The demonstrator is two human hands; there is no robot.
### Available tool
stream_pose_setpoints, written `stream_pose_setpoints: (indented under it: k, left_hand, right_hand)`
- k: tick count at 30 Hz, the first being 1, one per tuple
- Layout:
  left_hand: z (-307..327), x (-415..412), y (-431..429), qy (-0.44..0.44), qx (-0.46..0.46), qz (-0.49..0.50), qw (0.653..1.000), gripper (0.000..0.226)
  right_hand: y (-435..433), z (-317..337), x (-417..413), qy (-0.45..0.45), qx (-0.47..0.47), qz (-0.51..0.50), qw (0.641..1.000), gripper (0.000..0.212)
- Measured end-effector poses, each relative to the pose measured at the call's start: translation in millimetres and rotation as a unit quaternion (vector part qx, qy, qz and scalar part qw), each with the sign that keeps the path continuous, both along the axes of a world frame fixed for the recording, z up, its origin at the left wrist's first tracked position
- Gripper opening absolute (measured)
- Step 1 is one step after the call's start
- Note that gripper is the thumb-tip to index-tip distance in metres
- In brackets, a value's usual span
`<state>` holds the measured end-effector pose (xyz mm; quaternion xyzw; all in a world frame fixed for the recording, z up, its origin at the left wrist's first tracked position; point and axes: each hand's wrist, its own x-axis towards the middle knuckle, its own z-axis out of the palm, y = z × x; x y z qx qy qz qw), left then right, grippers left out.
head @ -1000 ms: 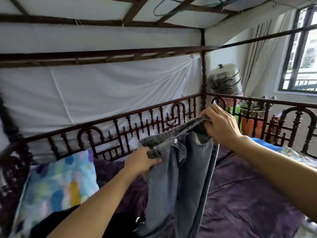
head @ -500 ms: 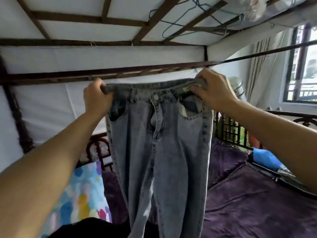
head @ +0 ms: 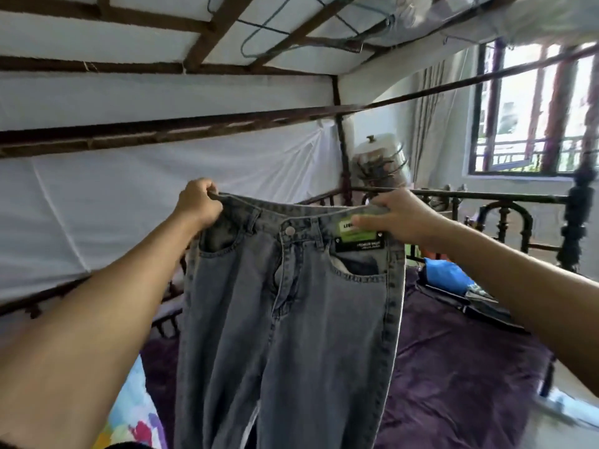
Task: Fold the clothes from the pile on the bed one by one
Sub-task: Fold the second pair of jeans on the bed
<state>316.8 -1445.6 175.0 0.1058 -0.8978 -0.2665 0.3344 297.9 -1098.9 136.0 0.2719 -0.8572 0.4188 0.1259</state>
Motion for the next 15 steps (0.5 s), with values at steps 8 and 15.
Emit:
stream_pose_setpoints:
  k: [8,15]
  left_hand:
    - [-56.0,-119.6,136.7,-0.145,0.012,-0.179,0.973,0.033]
    - [-104.6,-253.1,252.9,-0.189,0.031,-0.200,0.961,0.048]
  right_hand:
    - [140.0,-101.6,-96.6,0.021,0.175,-0.189,0.966,0.037]
    - [250.9,-168.5,-187.5,-0.037,0.127,-0.157,0.979,0.016]
